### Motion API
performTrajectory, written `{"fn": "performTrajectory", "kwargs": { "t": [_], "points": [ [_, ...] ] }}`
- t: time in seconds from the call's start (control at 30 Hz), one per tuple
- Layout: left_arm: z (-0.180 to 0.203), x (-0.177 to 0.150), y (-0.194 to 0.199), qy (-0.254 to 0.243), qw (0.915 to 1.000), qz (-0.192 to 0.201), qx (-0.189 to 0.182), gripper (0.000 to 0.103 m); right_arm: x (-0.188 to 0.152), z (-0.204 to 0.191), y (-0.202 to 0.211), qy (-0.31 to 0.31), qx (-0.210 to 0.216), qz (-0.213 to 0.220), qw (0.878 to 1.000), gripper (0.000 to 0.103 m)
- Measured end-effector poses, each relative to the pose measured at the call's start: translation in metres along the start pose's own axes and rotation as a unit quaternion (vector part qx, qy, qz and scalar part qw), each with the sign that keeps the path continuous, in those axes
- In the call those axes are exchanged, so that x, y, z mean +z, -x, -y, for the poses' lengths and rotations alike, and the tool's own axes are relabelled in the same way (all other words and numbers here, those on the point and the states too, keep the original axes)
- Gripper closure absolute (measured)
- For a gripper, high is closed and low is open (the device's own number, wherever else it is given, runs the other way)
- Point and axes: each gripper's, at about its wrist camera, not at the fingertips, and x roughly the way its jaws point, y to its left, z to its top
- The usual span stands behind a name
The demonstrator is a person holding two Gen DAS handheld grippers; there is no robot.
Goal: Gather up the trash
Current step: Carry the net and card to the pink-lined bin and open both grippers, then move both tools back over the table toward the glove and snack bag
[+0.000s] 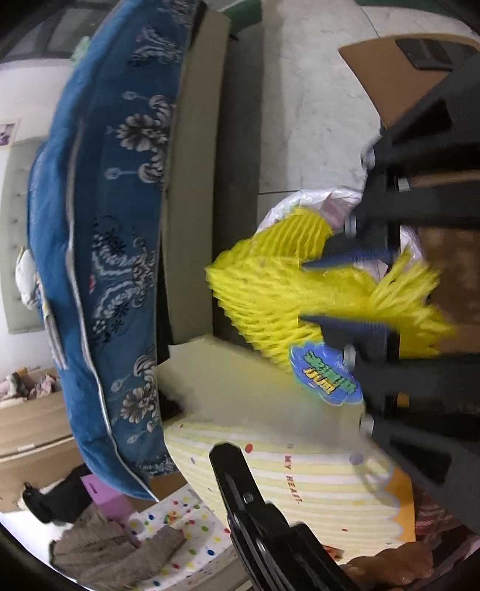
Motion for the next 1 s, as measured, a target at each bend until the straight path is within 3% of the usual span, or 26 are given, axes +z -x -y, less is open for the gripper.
{"fn": "performTrajectory", "kwargs": {
  "t": [0.33, 0.5, 0.7, 0.87, 1.0],
  "points": [
    [-0.040, -0.025, 0.041, 0.035, 0.9974, 0.000, 0.063, 0.062, -0.003, -0.005, 0.058, 0.003, -0.004, 0.049, 0.999, 0.056],
    [-0.058, -0.043, 0.076, 0.056, 0.9940, 0.005, 0.094, 0.062, -0.001, -0.038, 0.084, 0.034, 0.016, 0.070, 0.997, 0.056],
    [-0.079, -0.064, 0.116, 0.066, 0.9831, -0.009, 0.170, 0.055, -0.003, -0.089, 0.103, 0.085, 0.044, 0.075, 0.993, 0.056],
    [-0.103, -0.080, 0.159, 0.100, 0.9755, 0.005, 0.196, 0.041, -0.013, -0.138, 0.107, 0.134, 0.070, 0.062, 0.987, 0.056],
    [-0.119, -0.093, 0.191, 0.121, 0.9670, 0.014, 0.223, 0.036, -0.017, -0.172, 0.112, 0.169, 0.086, 0.061, 0.980, 0.055]
  ]
}}
